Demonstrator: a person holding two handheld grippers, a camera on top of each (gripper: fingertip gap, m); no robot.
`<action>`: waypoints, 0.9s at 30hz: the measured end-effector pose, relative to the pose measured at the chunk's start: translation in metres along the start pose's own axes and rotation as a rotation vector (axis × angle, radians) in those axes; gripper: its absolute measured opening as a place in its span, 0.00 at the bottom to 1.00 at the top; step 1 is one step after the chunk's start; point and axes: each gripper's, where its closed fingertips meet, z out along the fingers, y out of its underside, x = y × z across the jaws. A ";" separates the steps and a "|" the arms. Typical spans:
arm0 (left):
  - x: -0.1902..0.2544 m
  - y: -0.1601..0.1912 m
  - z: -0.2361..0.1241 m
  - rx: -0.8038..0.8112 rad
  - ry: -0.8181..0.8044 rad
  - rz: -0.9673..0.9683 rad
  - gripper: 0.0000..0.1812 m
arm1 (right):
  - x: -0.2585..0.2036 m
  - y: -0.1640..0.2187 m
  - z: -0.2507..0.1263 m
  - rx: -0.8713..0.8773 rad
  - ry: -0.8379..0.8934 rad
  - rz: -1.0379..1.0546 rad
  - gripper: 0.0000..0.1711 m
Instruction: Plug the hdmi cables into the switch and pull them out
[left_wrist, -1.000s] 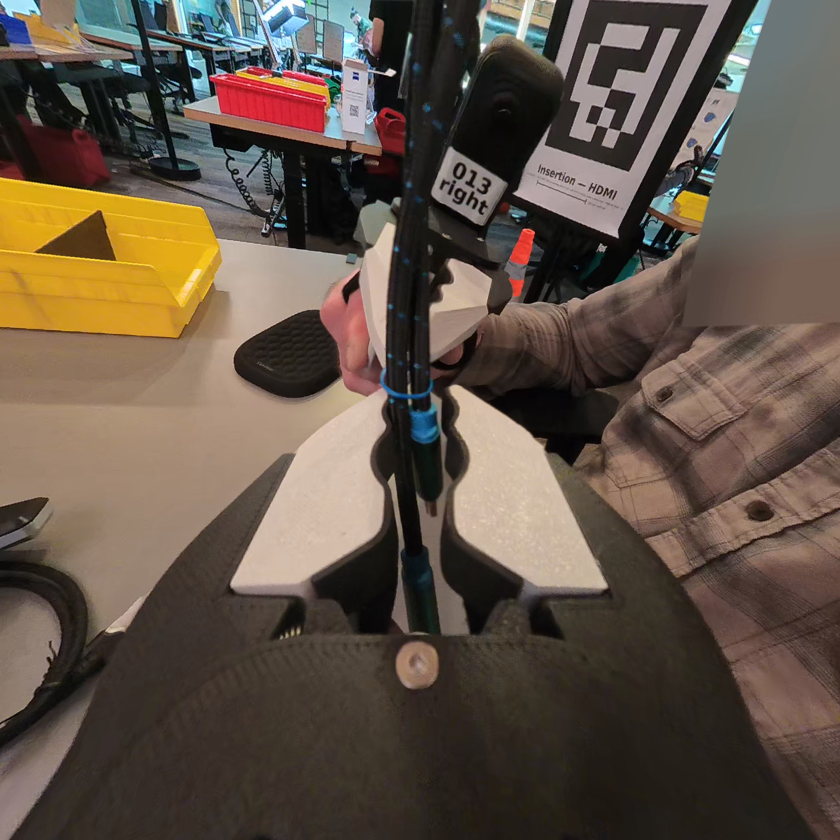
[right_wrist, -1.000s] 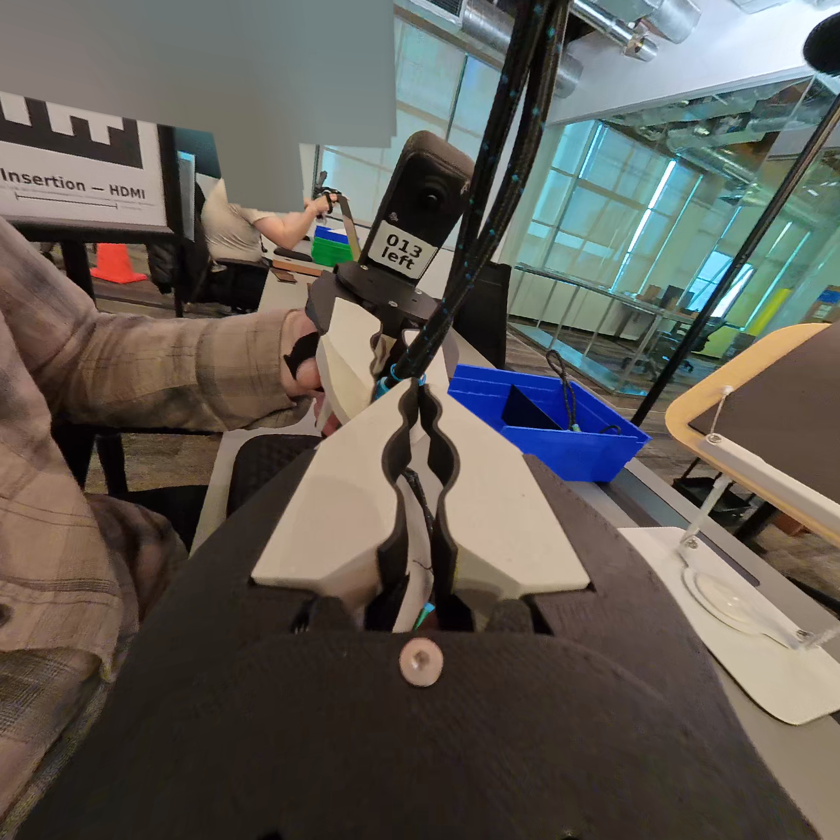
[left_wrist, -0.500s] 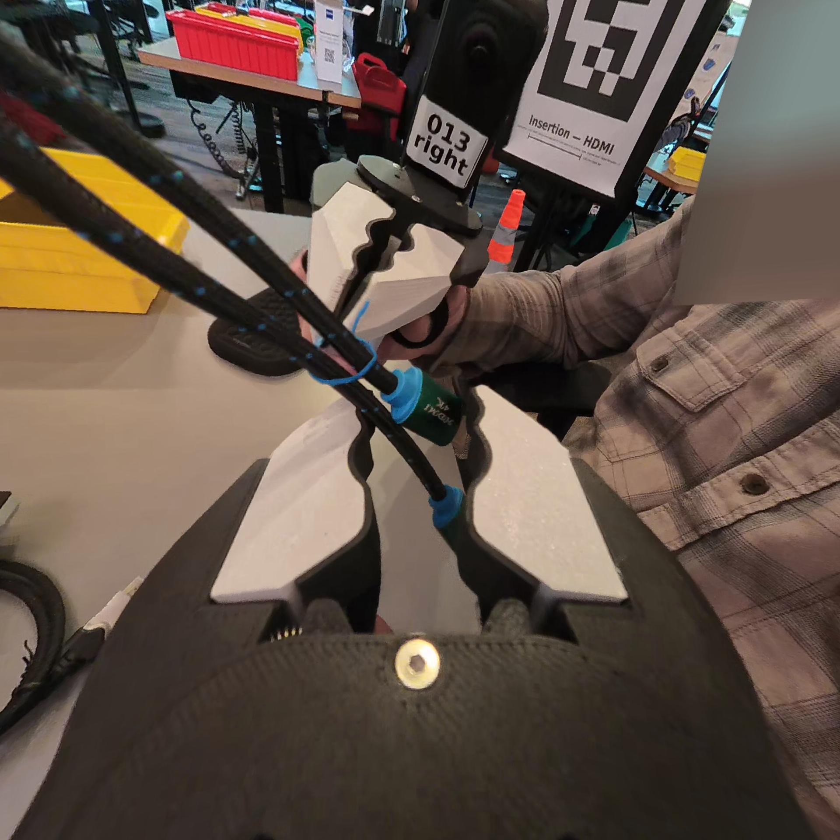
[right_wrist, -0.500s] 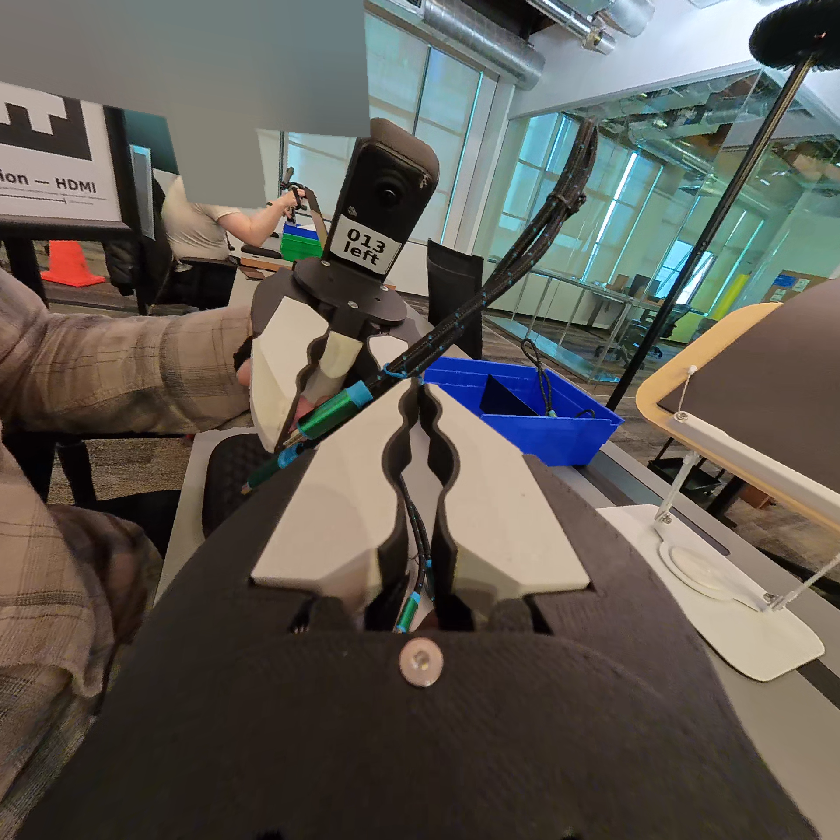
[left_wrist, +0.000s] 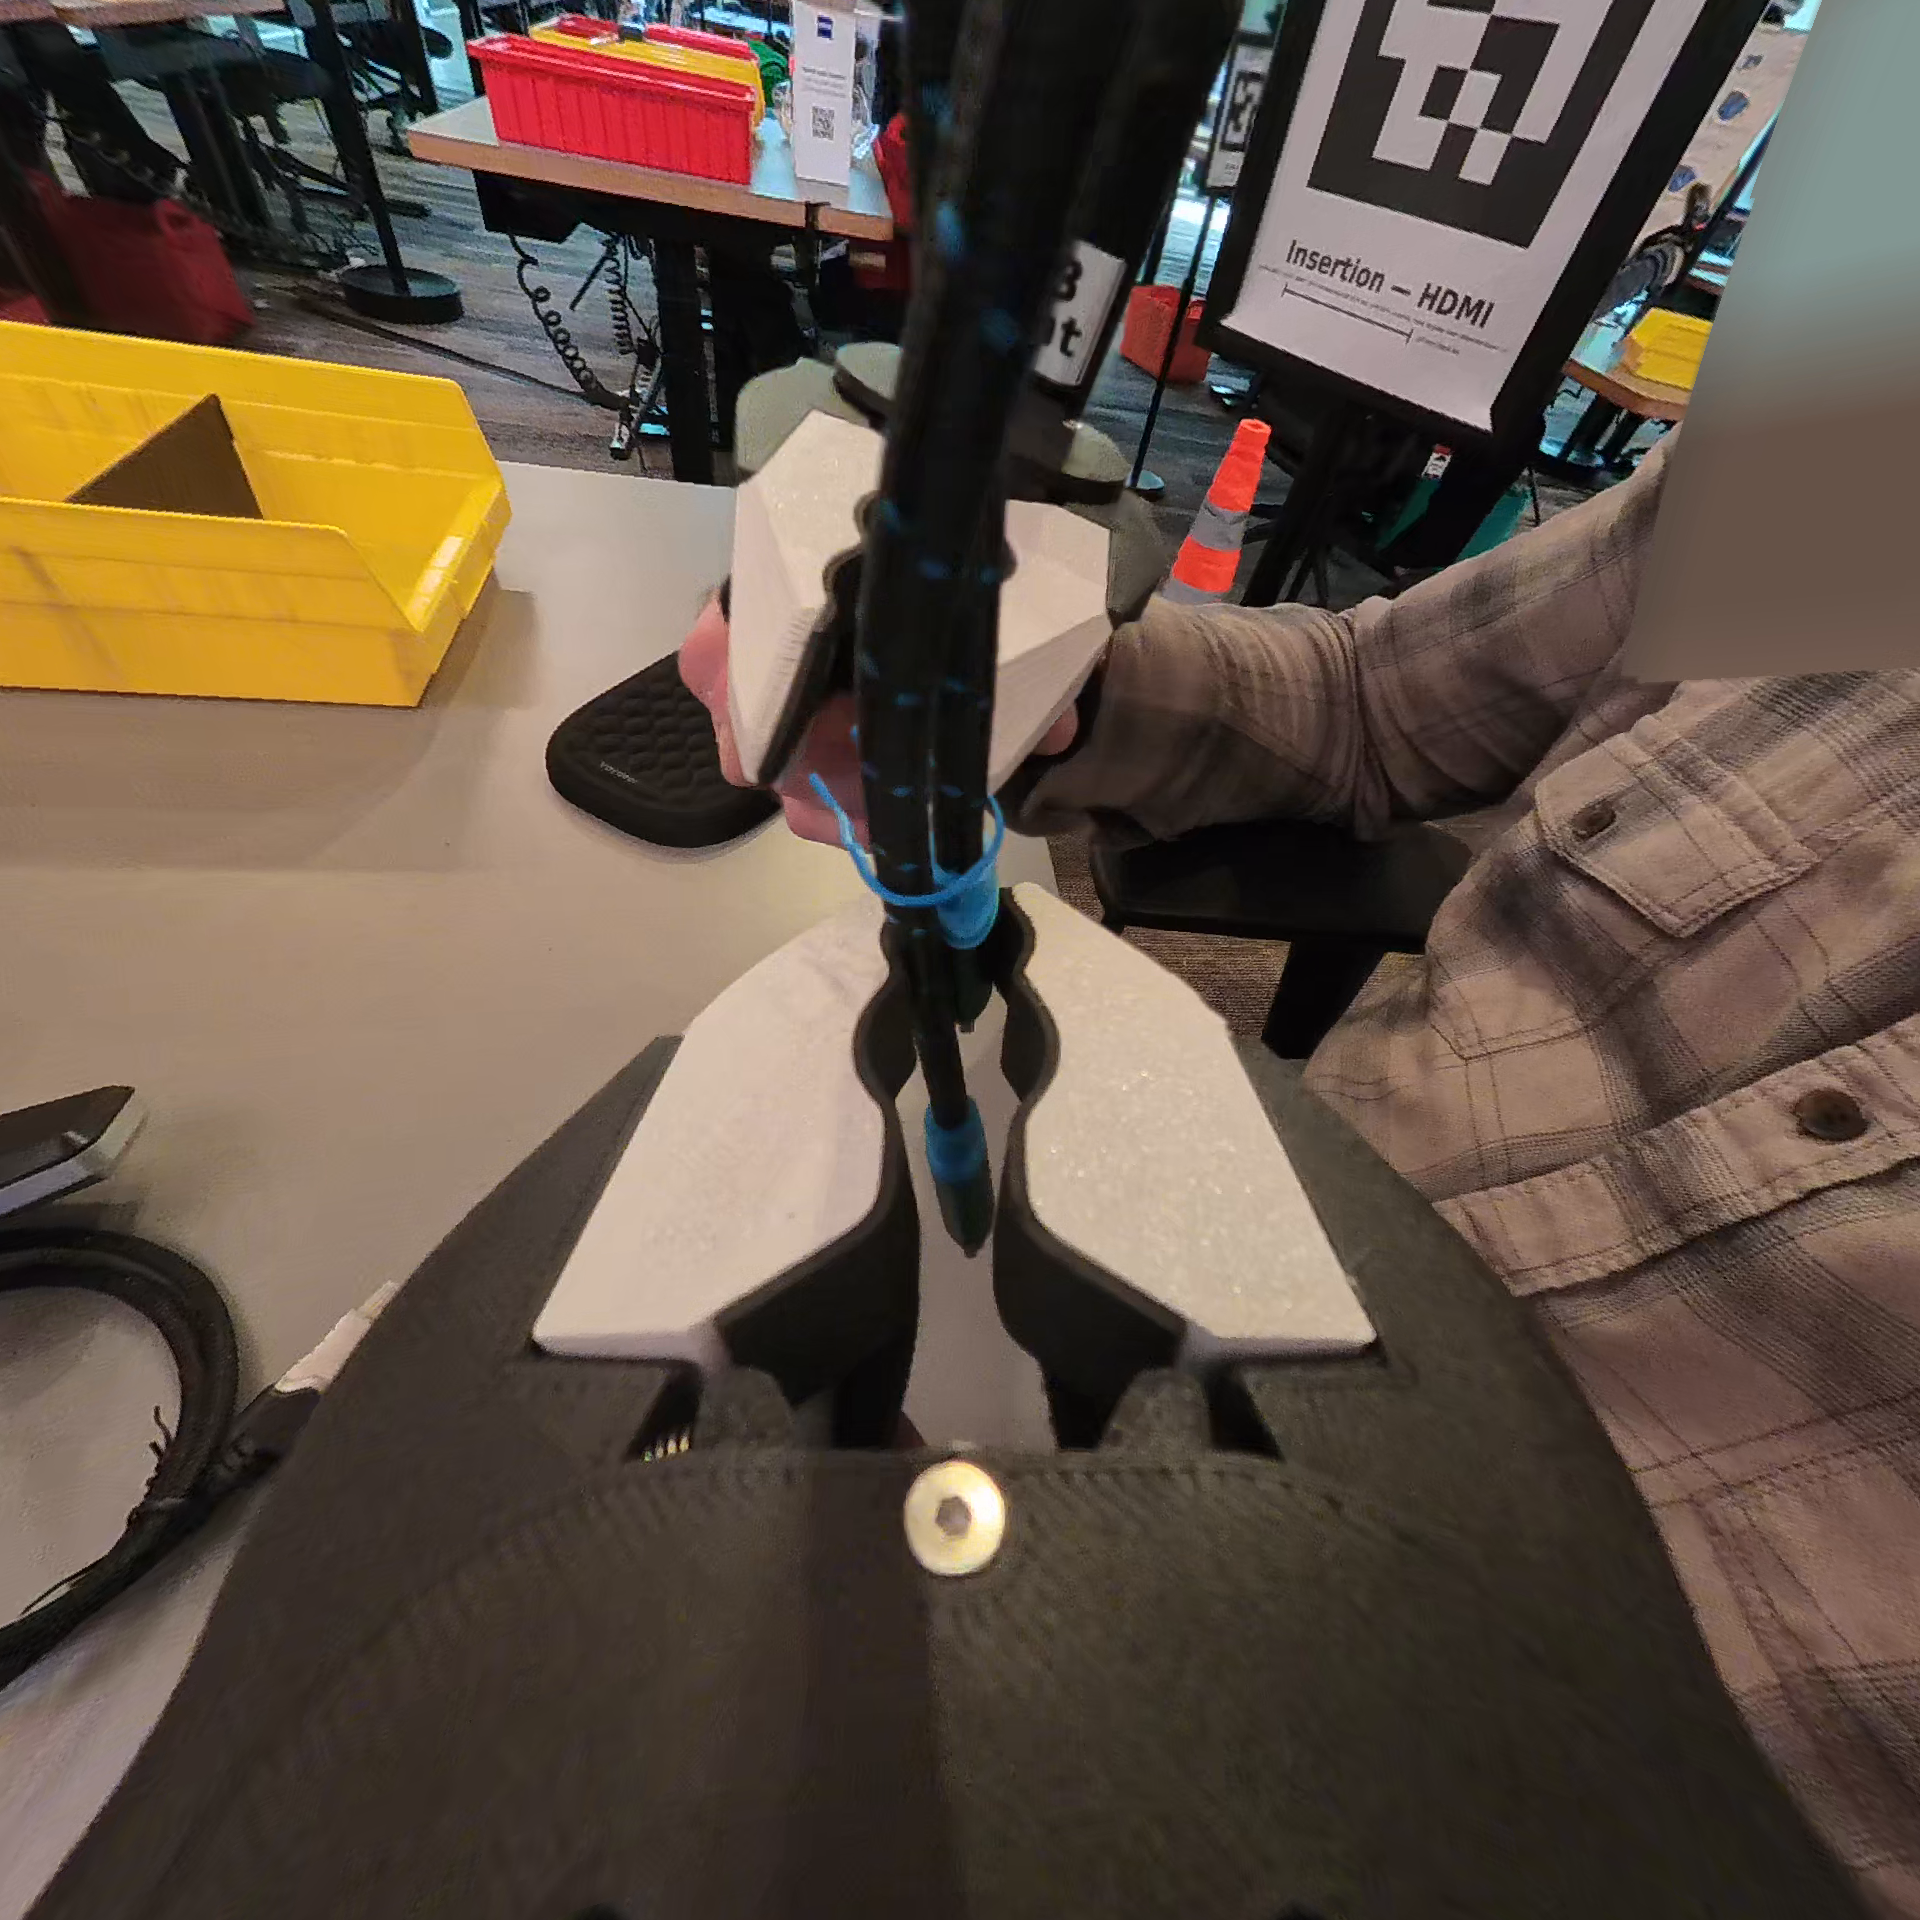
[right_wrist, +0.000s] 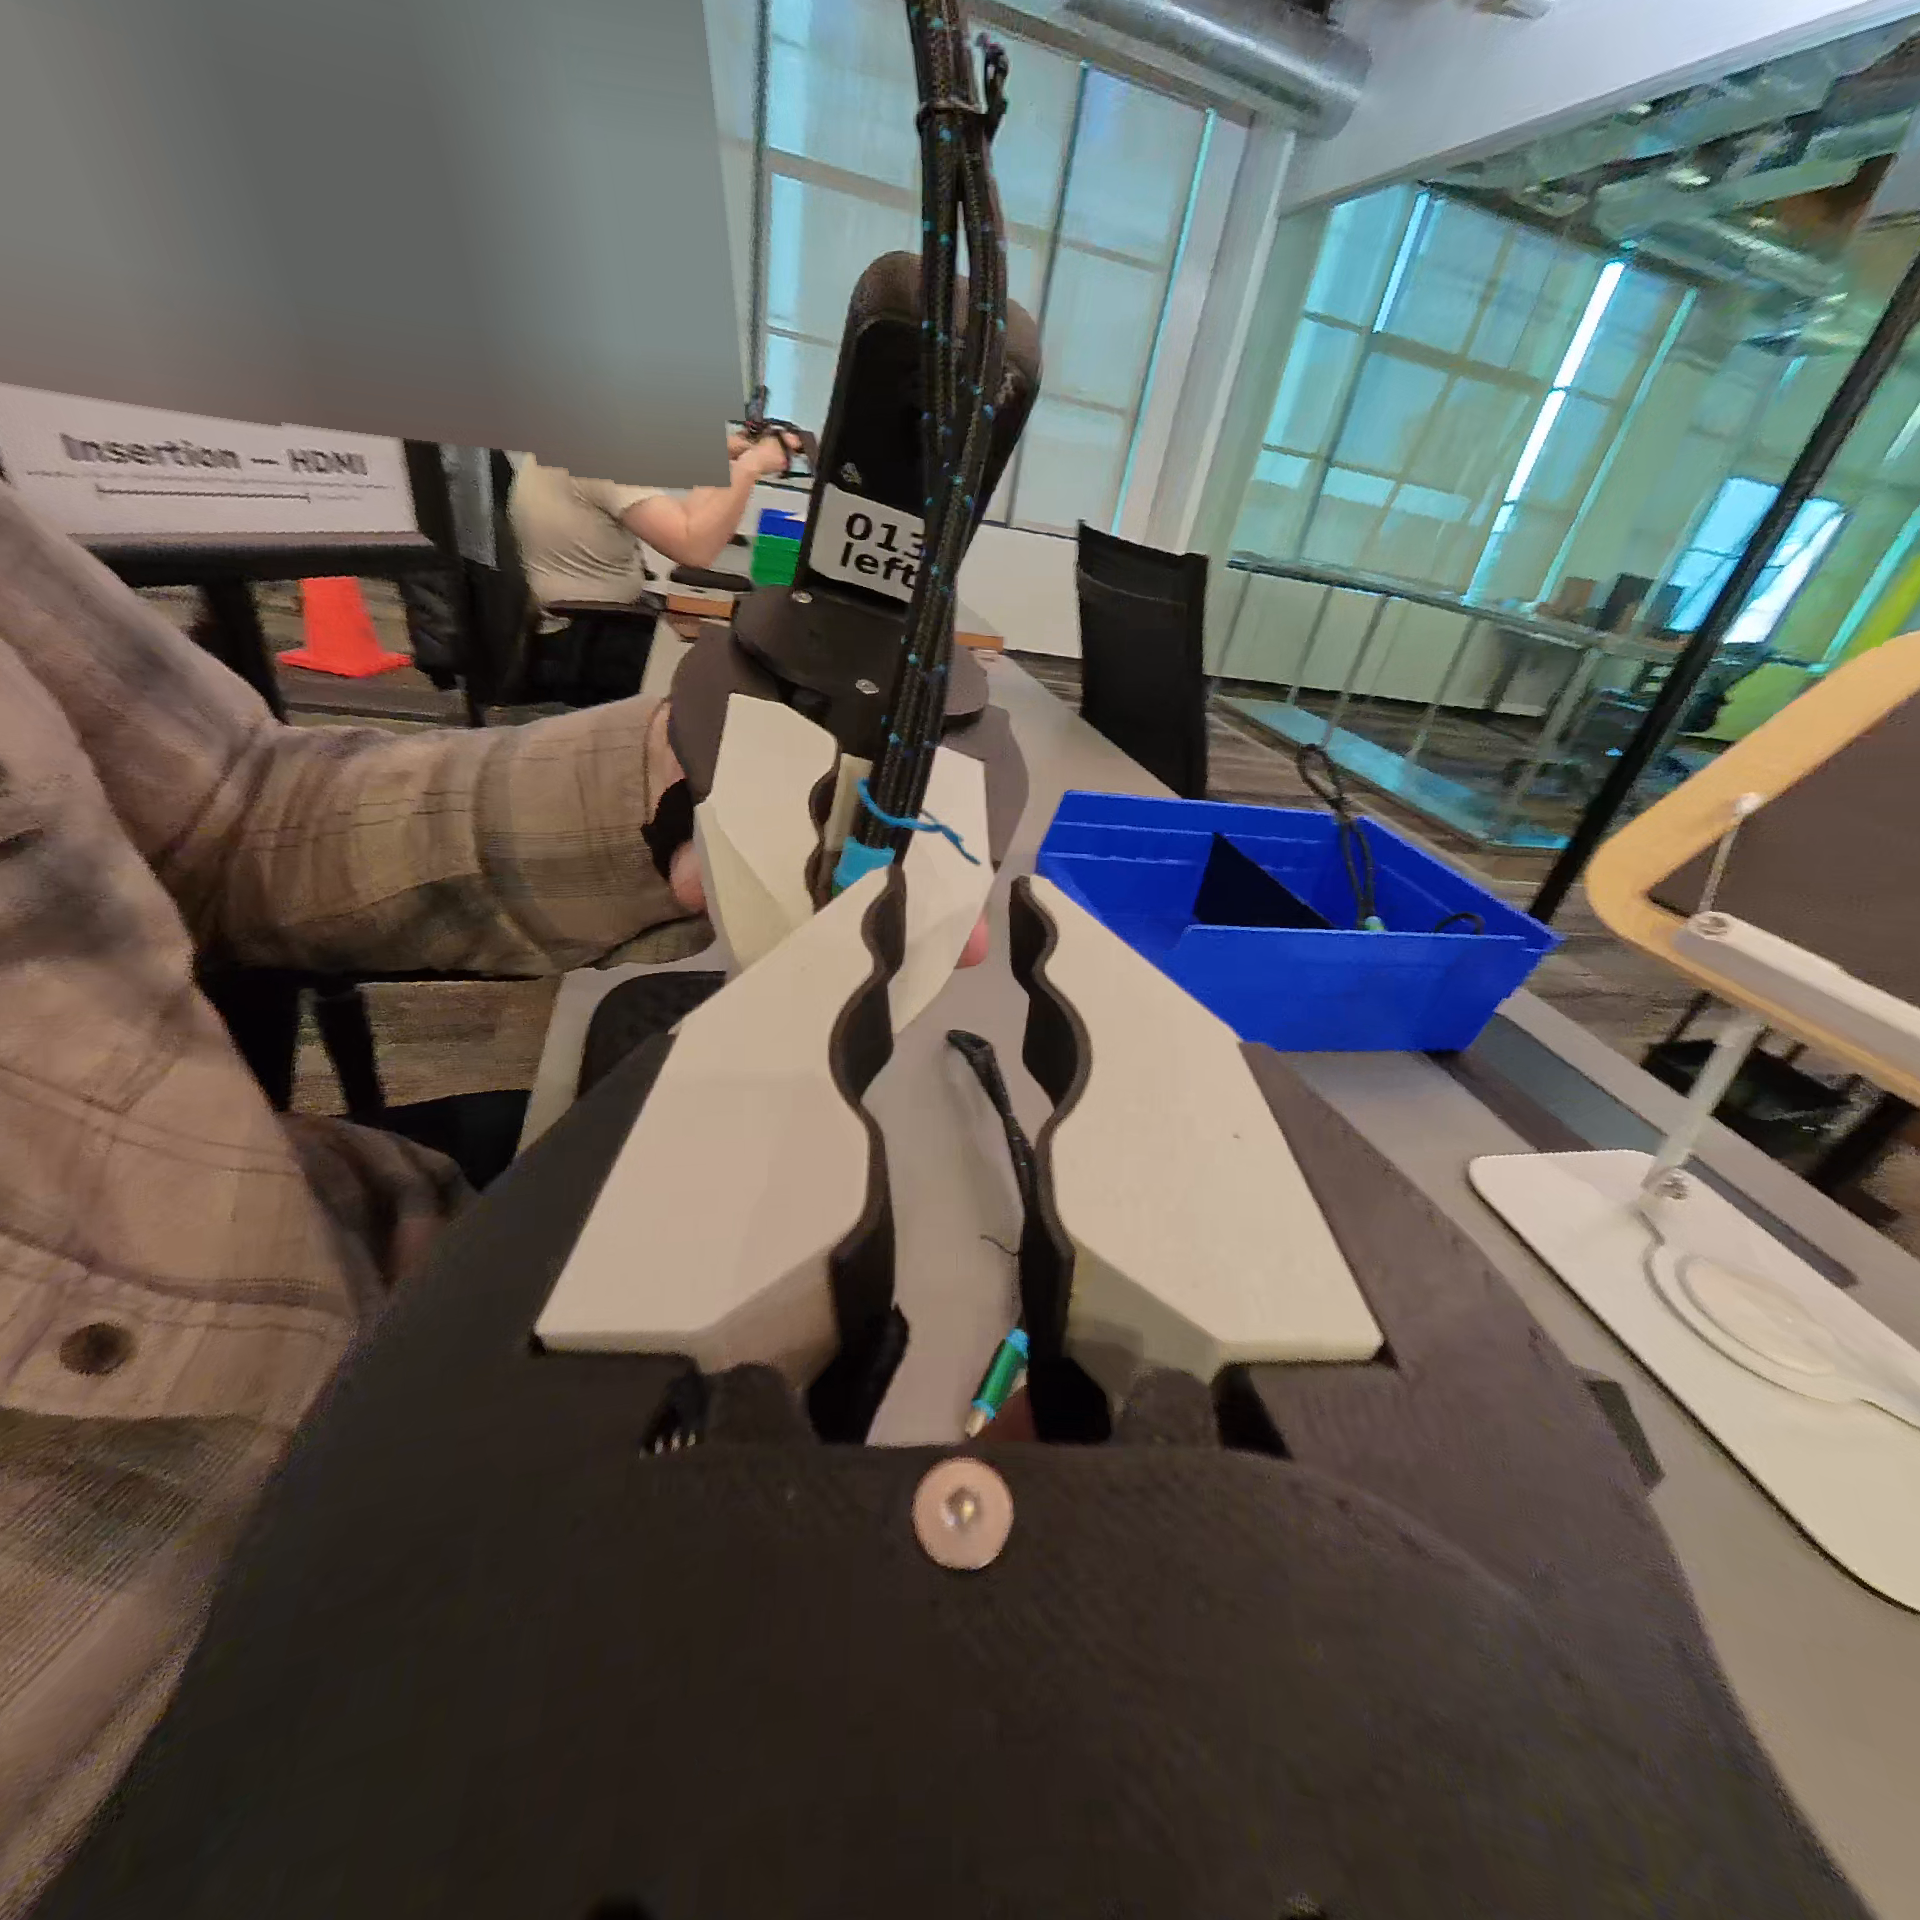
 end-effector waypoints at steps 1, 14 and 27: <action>0.001 0.000 0.000 -0.005 0.005 0.000 0.07 | -0.002 0.000 -0.001 0.003 -0.024 0.015 0.10; 0.021 0.010 0.003 -0.135 -0.005 0.243 0.07 | -0.033 -0.016 -0.005 0.105 -0.440 0.237 0.15; 0.027 -0.001 0.003 -0.068 0.001 0.304 0.07 | -0.043 -0.031 -0.012 0.370 -0.500 0.327 0.08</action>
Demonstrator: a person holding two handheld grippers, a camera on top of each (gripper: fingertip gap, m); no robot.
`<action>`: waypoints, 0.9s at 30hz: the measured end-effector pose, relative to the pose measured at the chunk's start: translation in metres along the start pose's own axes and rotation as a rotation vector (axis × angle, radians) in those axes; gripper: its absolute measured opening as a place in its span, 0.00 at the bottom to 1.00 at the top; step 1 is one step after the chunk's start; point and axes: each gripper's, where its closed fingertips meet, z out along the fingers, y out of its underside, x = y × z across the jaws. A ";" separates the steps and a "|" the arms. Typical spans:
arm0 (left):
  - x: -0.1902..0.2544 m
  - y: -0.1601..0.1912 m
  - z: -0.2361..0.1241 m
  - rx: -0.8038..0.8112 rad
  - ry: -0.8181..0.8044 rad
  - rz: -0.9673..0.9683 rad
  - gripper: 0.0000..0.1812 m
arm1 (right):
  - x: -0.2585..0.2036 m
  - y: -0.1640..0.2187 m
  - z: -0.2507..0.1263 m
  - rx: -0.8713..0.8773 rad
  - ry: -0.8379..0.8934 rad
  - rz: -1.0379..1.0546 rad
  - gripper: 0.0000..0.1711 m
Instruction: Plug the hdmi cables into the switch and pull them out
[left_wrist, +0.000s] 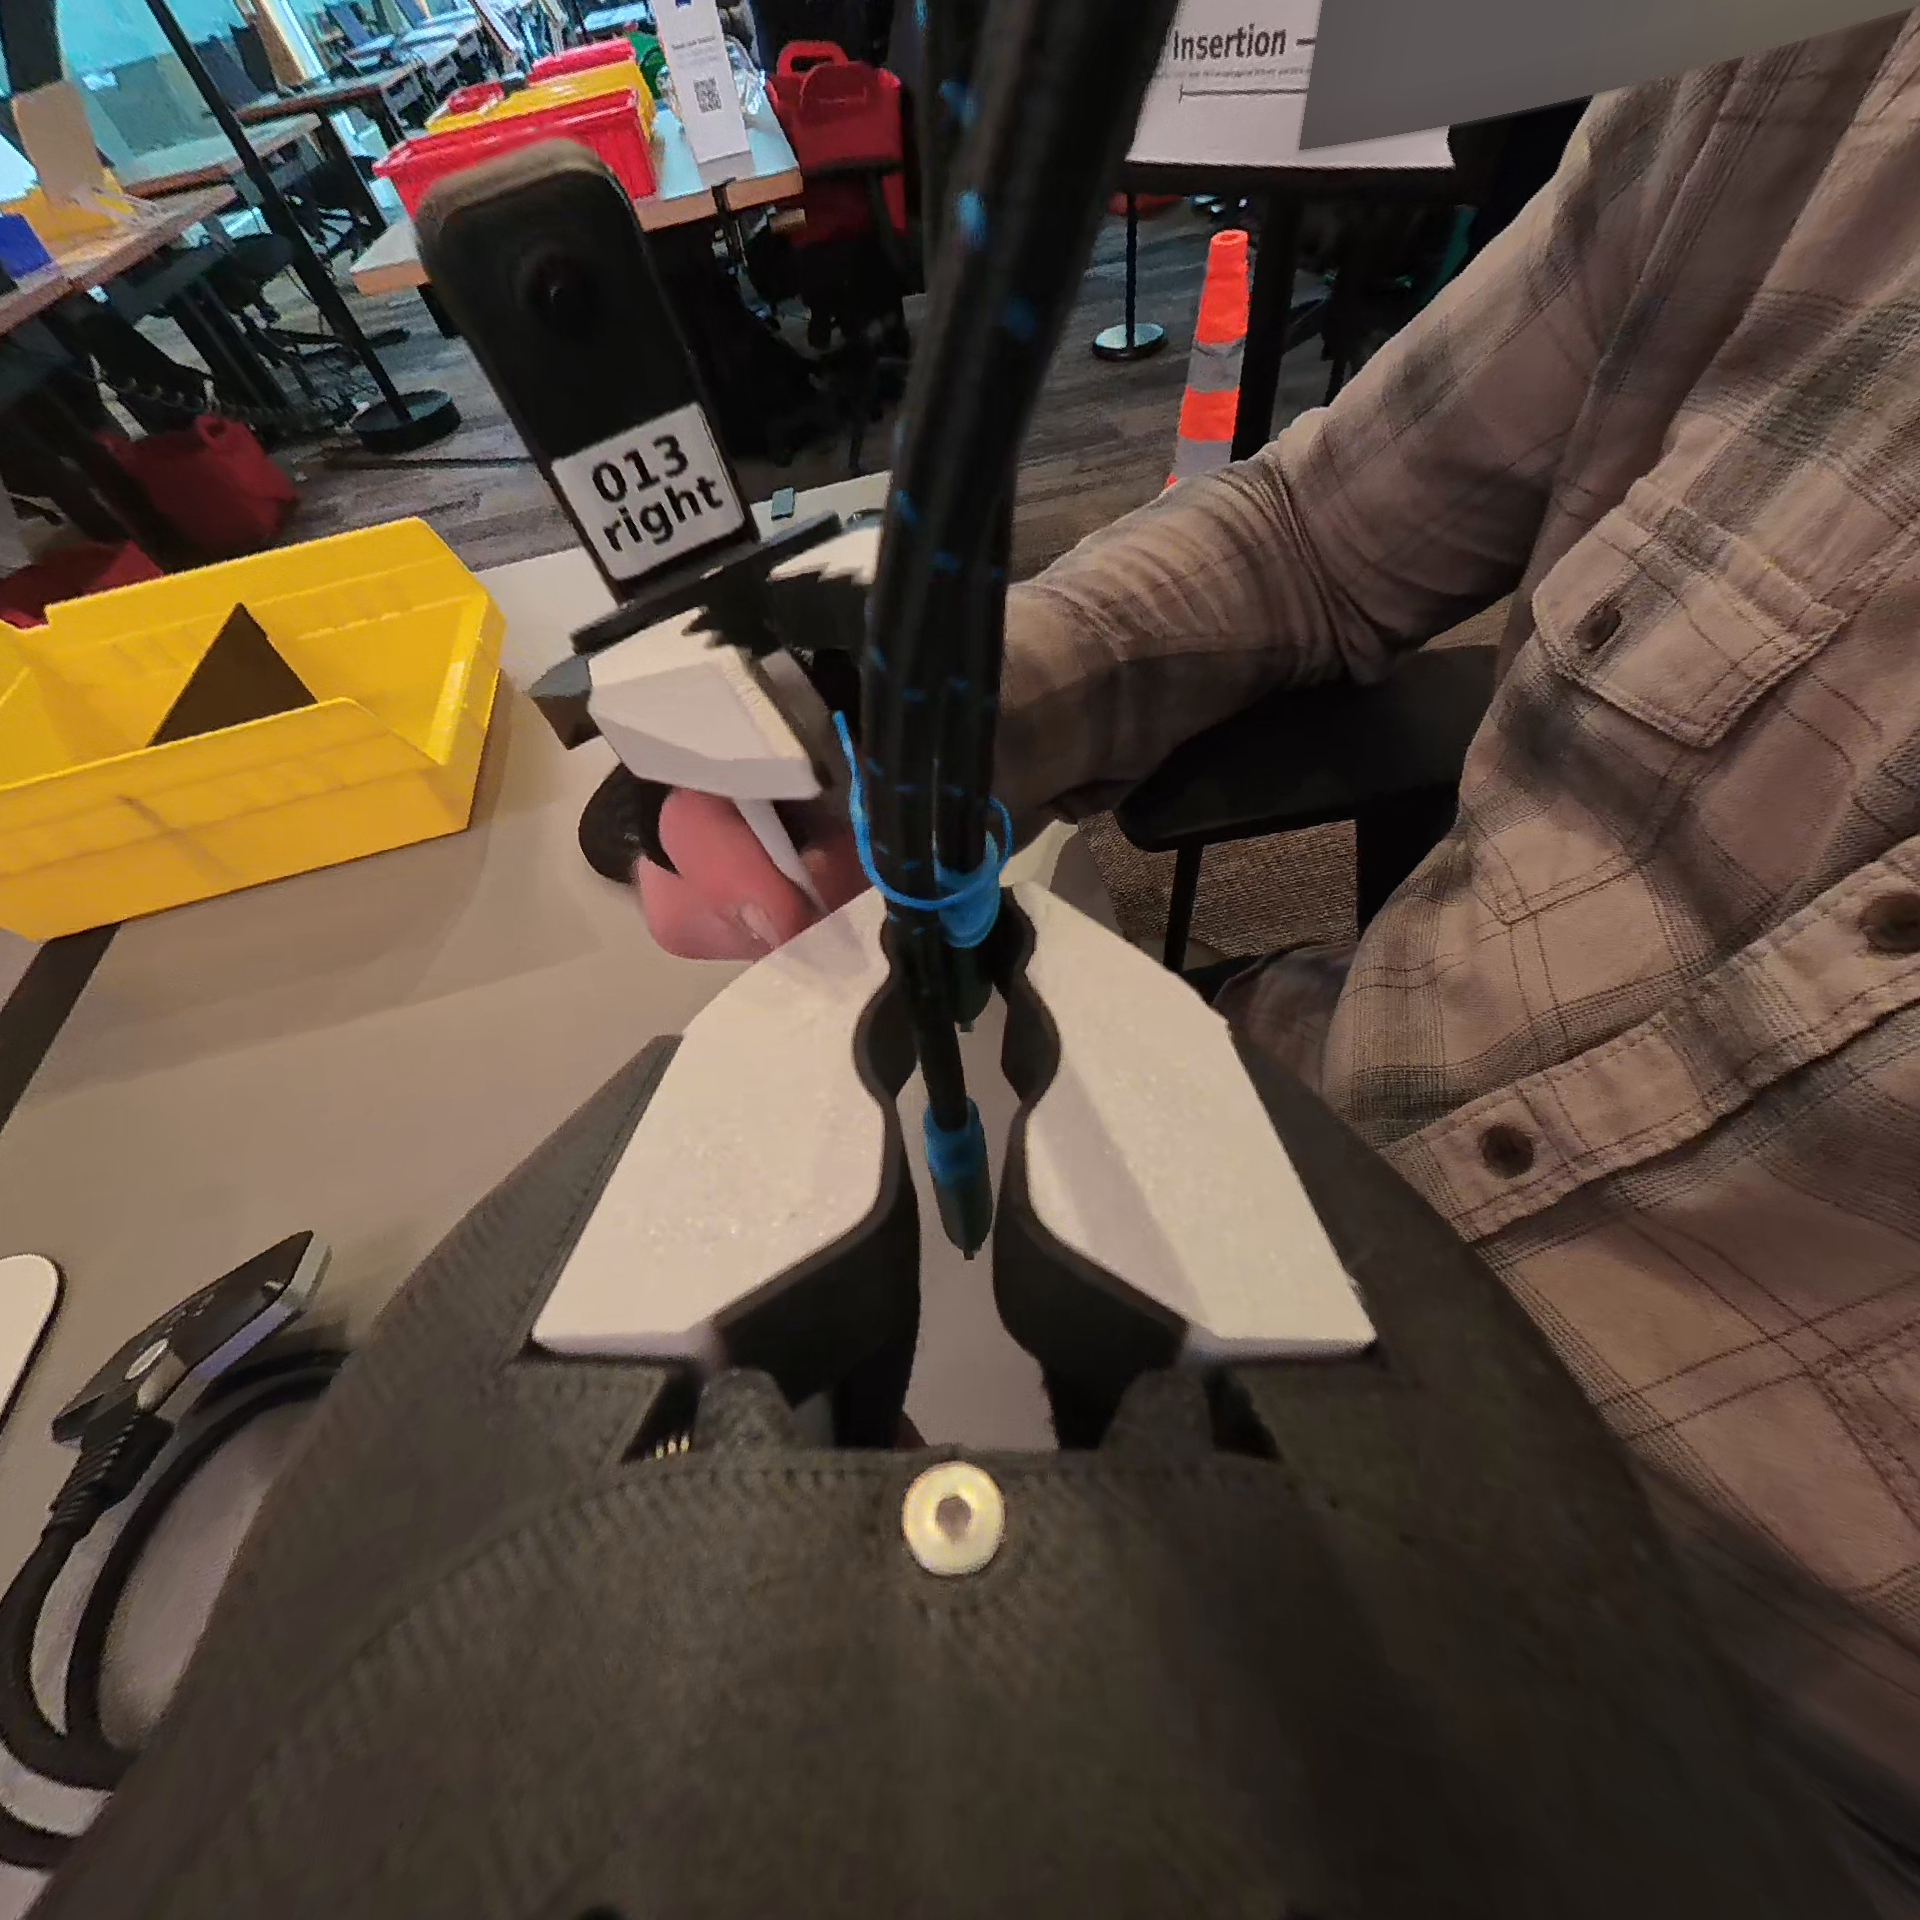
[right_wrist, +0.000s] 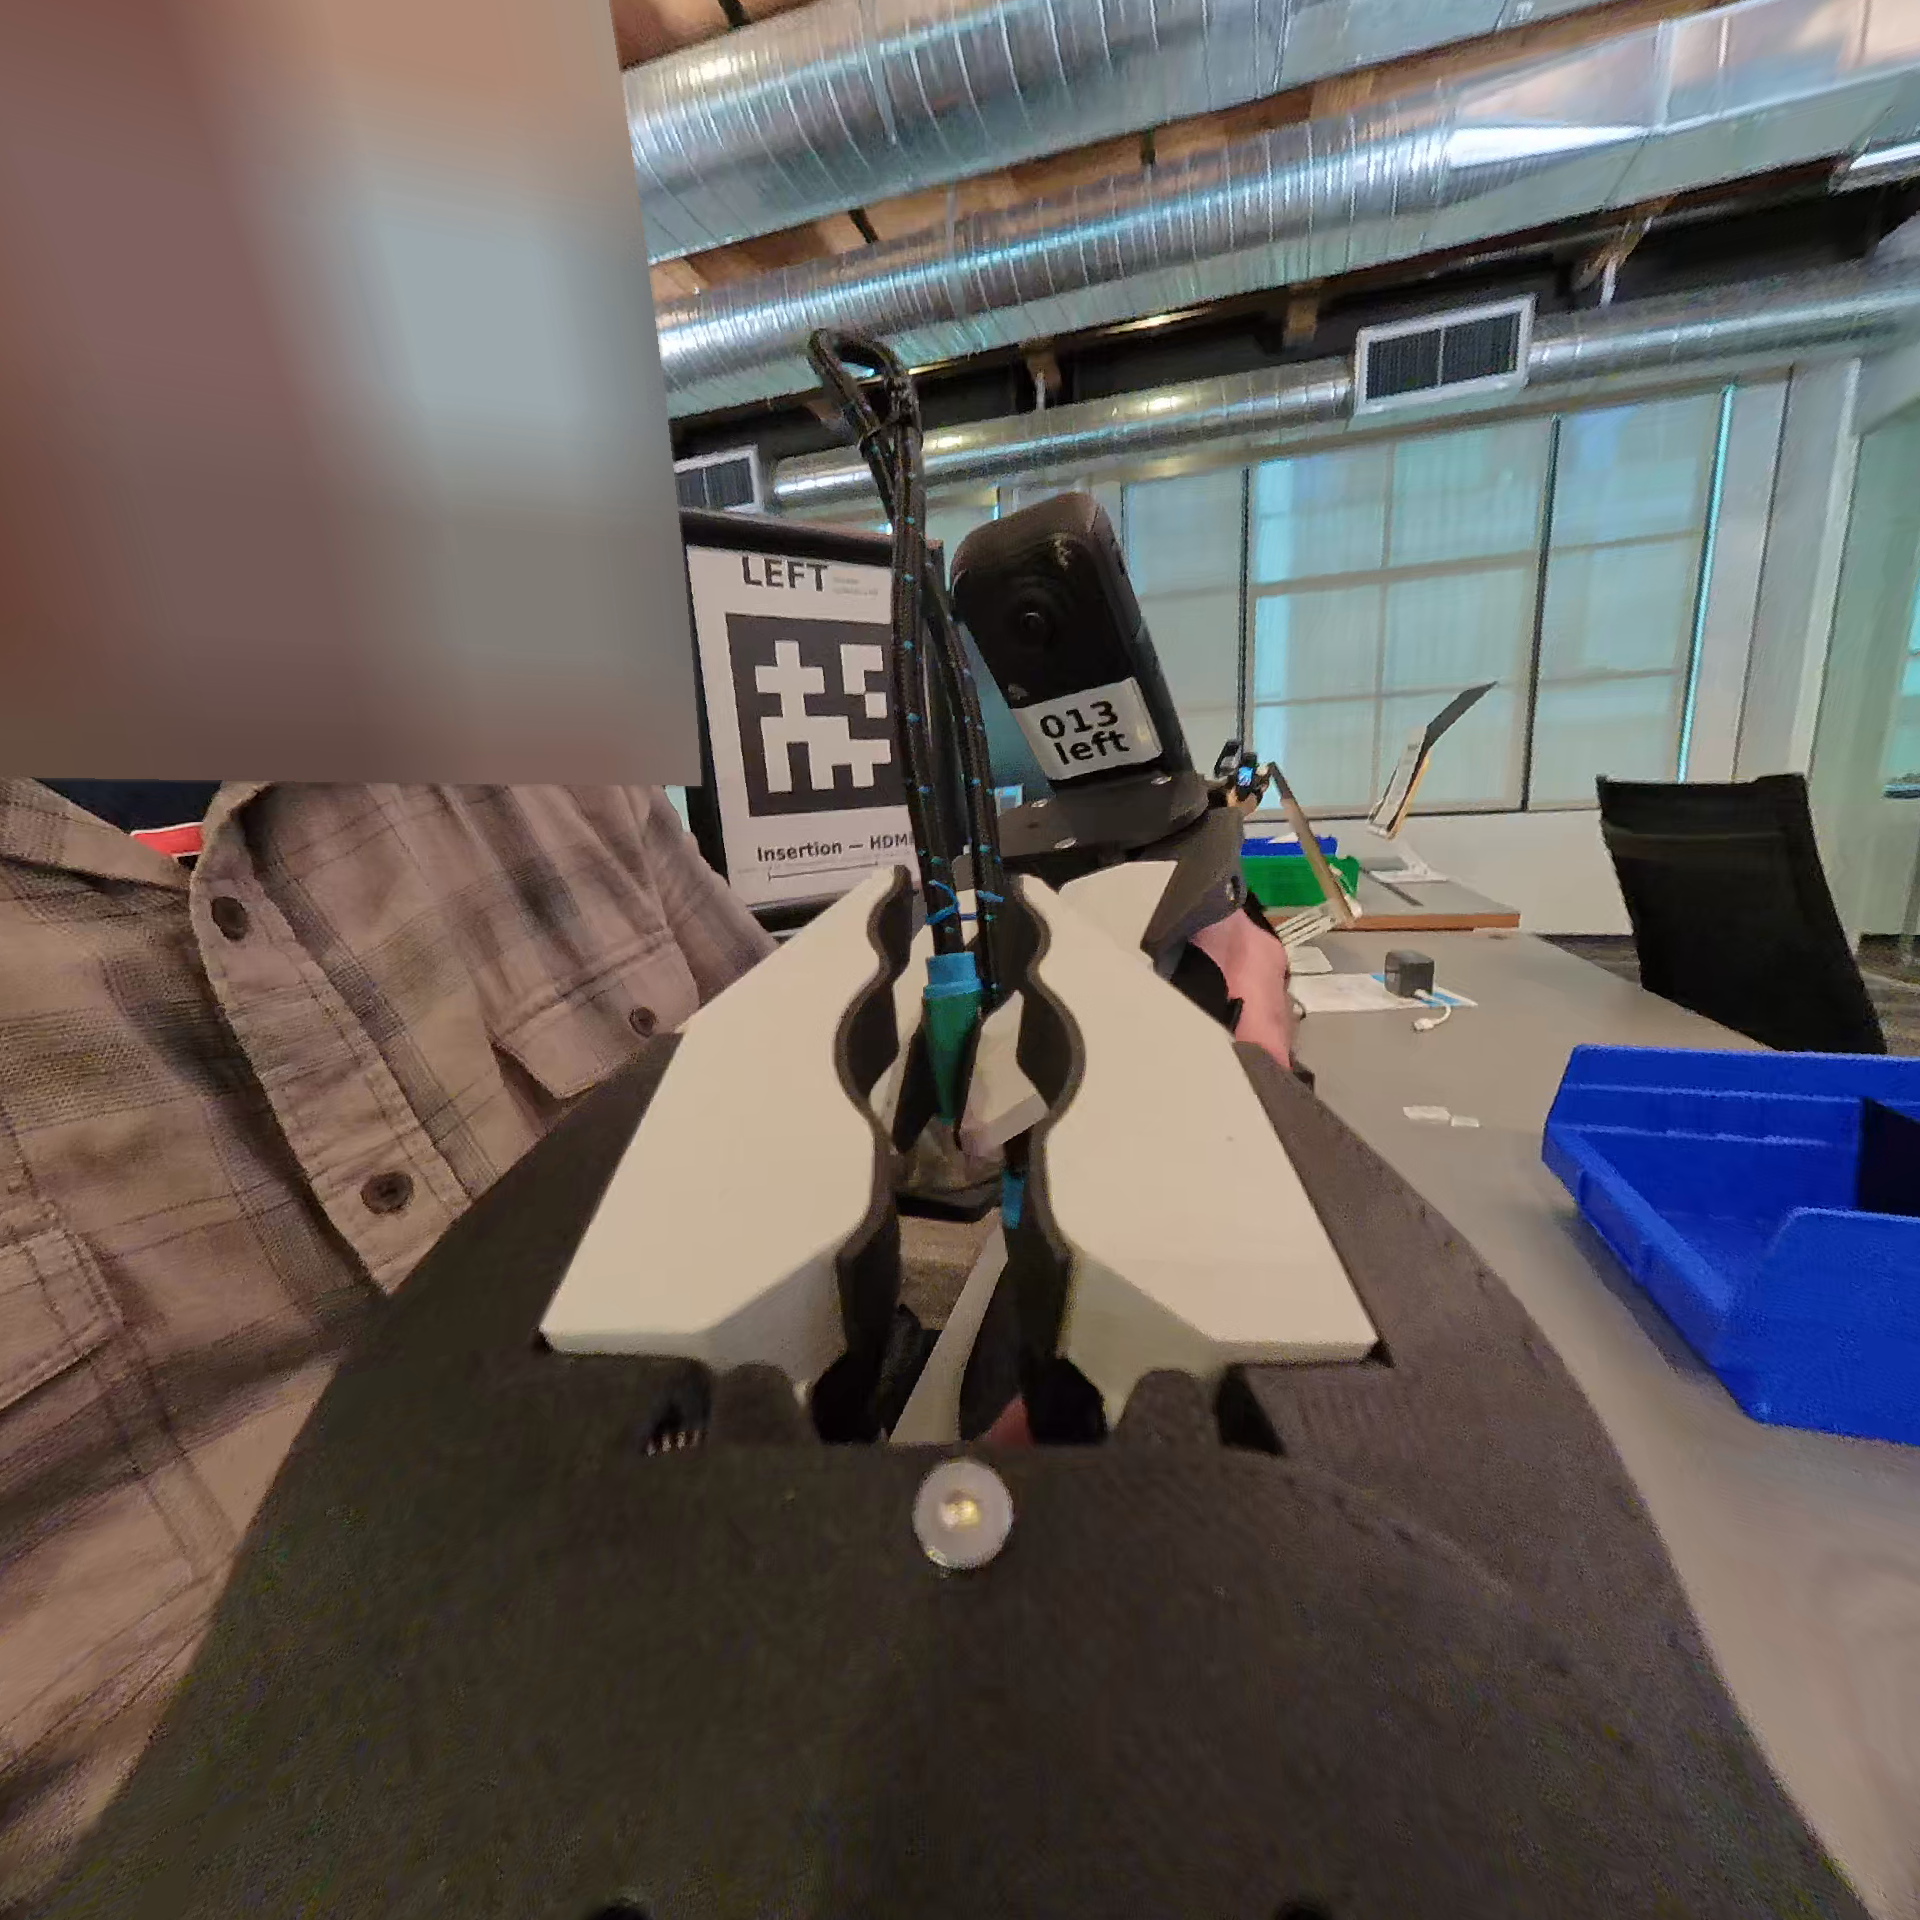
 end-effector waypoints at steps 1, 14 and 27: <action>0.000 -0.002 0.000 0.011 -0.001 0.004 0.07 | 0.000 0.000 0.001 0.006 0.004 -0.007 0.08; 0.007 -0.014 0.002 0.076 0.026 0.012 0.07 | -0.007 -0.003 0.010 0.064 -0.002 -0.078 0.05; 0.009 -0.016 0.003 0.079 0.031 0.014 0.07 | -0.008 -0.005 0.011 0.091 -0.003 -0.056 0.01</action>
